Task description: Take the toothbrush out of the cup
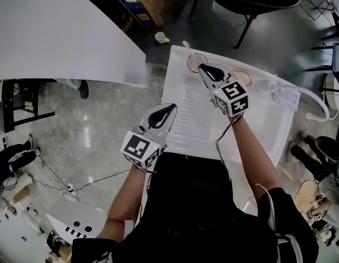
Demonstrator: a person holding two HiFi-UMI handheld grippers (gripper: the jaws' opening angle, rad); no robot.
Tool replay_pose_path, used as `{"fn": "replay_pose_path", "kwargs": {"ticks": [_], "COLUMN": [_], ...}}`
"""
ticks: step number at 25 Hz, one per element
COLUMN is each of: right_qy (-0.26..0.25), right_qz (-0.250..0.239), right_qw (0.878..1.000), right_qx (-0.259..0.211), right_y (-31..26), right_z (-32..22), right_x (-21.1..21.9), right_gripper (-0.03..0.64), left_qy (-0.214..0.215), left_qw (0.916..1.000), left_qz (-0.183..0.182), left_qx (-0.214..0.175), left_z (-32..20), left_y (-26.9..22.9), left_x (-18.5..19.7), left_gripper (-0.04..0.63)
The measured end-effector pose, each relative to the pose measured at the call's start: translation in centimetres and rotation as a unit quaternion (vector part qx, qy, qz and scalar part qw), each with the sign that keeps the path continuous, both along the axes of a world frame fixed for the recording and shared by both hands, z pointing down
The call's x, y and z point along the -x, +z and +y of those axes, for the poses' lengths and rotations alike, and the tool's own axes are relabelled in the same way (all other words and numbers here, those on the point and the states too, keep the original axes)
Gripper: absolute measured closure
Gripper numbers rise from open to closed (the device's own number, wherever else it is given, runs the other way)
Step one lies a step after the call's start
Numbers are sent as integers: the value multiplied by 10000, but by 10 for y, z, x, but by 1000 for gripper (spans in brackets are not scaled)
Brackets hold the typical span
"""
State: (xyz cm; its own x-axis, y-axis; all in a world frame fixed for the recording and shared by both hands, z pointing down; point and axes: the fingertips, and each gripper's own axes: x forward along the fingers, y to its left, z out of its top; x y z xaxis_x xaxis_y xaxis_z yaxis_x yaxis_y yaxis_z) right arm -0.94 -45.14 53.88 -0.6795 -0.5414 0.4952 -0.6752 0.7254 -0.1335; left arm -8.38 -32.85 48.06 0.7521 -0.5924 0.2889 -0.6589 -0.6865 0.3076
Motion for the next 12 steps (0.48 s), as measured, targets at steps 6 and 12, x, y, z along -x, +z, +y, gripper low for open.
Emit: {"fn": "replay_pose_path", "kwargs": {"ticks": [6, 12], "right_qy": [9, -23], "right_qz": [139, 297], "right_qw": [9999, 9995], "right_qx": [-74, -100], "right_y": [4, 14], "right_z": [-17, -28], "right_x": [7, 11], "right_gripper": [590, 554], "left_qy": [30, 3], "left_qw": [10000, 9999], "left_qz": [5, -24], "left_qx": [60, 144], "left_z": [-2, -1], "left_y": [4, 9], "left_x": [-3, 0], "left_gripper": [586, 586]}}
